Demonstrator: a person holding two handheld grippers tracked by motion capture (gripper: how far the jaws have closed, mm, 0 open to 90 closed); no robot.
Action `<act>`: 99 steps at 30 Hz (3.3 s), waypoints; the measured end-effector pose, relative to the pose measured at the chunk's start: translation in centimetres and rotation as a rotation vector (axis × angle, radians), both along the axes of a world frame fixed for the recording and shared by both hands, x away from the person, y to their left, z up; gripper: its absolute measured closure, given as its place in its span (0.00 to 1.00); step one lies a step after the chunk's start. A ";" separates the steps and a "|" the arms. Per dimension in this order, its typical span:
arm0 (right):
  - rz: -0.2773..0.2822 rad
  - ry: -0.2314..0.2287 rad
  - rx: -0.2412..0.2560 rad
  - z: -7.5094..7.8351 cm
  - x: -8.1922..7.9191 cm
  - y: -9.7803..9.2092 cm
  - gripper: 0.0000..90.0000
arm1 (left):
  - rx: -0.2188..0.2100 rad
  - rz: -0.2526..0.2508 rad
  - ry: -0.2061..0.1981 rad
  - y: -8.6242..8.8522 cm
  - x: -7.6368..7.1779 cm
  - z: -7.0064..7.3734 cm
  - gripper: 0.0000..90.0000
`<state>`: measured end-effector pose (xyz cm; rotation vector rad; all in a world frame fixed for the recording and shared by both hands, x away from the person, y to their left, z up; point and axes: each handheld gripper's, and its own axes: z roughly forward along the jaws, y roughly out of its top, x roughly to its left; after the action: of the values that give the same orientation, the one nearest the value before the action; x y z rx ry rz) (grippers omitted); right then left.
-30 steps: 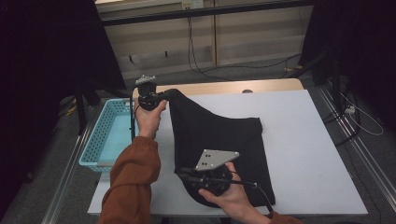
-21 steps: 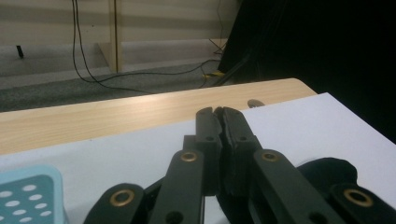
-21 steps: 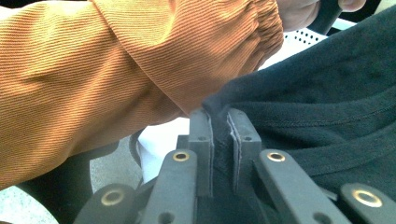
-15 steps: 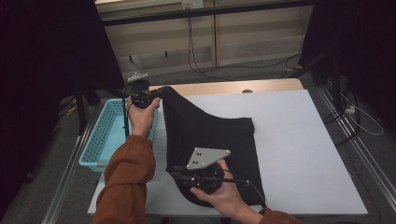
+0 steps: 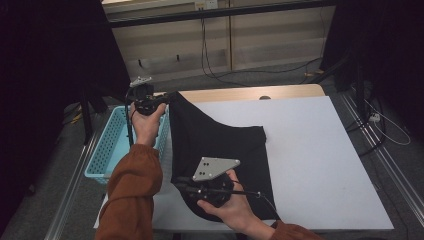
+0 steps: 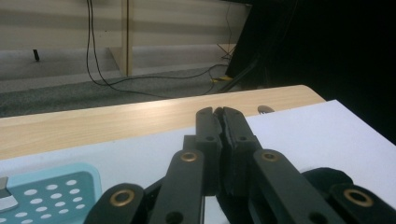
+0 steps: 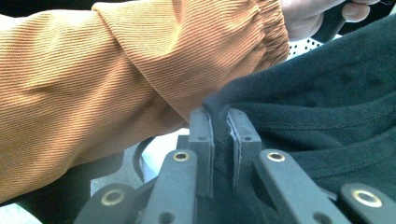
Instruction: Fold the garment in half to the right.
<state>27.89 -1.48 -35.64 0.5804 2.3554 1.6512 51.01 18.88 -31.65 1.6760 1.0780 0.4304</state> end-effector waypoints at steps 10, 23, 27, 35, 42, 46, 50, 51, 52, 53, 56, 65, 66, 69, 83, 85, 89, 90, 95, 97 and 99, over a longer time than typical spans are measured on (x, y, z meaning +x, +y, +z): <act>0.016 -0.015 -0.002 0.5 0.3 1.0 0.92 | 0.013 0.011 -0.010 0.9 0.0 0.8 0.96; -0.001 -0.005 0.020 0.2 0.4 0.2 0.92 | 0.035 -0.003 -0.001 -0.6 0.2 0.2 0.96; -0.020 0.007 0.024 -0.2 0.3 -0.5 0.92 | 0.044 -0.017 0.001 -1.9 0.4 -0.1 0.96; -0.038 0.023 0.028 -0.7 -0.1 -1.5 0.92 | 0.038 -0.044 0.007 -3.5 0.3 -0.7 0.96; -0.054 0.037 0.018 -1.4 -0.3 -2.3 0.92 | 0.045 -0.065 0.018 -5.2 0.4 -1.5 0.96; -0.062 0.047 0.011 -1.9 -0.5 -2.9 0.92 | 0.048 -0.080 0.021 -6.0 0.4 -1.9 0.96; -0.074 0.050 0.014 -1.9 -0.8 -3.6 0.92 | 0.043 -0.088 0.025 -6.5 0.4 -2.0 0.96; -0.075 0.049 0.010 -1.9 -0.9 -3.7 0.92 | 0.042 -0.096 0.026 -6.8 0.4 -2.1 0.96; -0.078 0.048 0.006 -2.0 -1.0 -3.8 0.92 | 0.041 -0.098 0.023 -7.1 0.3 -2.3 0.96; -0.080 0.052 0.002 -2.0 -1.0 -4.0 0.92 | 0.044 -0.103 0.024 -7.3 0.3 -2.4 0.96; -0.084 0.058 -0.011 -2.4 -1.2 -4.3 0.91 | 0.052 -0.113 0.022 -8.1 0.2 -2.9 0.96; -0.107 0.098 -0.032 -4.1 -1.7 -5.9 0.91 | 0.055 -0.135 0.048 -9.7 0.4 -4.4 0.96; -0.107 0.098 -0.032 -4.1 -1.7 -5.9 0.91 | 0.054 -0.139 0.053 -9.8 0.4 -4.6 0.96; -0.113 0.111 -0.055 -4.8 -1.9 -6.2 0.91 | 0.064 -0.147 0.062 -10.4 0.4 -5.1 0.95; -0.143 0.160 -0.102 -7.2 -2.5 -7.2 0.89 | 0.073 -0.178 0.107 -12.0 0.6 -7.6 0.95; -0.151 0.167 -0.104 -7.4 -2.5 -7.5 0.89 | 0.076 -0.178 0.110 -12.1 0.6 -7.8 0.95; -0.164 0.175 -0.116 -7.8 -2.5 -8.1 0.87 | 0.072 -0.187 0.125 -12.6 0.6 -8.3 0.95; -0.164 0.178 -0.120 -7.9 -2.5 -8.2 0.87 | 0.072 -0.187 0.129 -12.8 0.6 -8.4 0.95; -0.184 0.187 -0.132 -8.2 -2.5 -9.0 0.83 | 0.072 -0.193 0.131 -13.3 0.7 -8.8 0.95; -0.192 0.188 -0.135 -8.3 -2.5 -9.3 0.82 | 0.068 -0.191 0.138 -13.6 0.7 -9.1 0.95; -0.197 0.190 -0.135 -8.3 -2.5 -9.5 0.82 | 0.068 -0.191 0.139 -13.7 0.7 -9.2 0.95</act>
<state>25.35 -10.95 -43.91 0.9459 2.4230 1.3957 51.74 5.15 -40.87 1.8722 1.0009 0.2326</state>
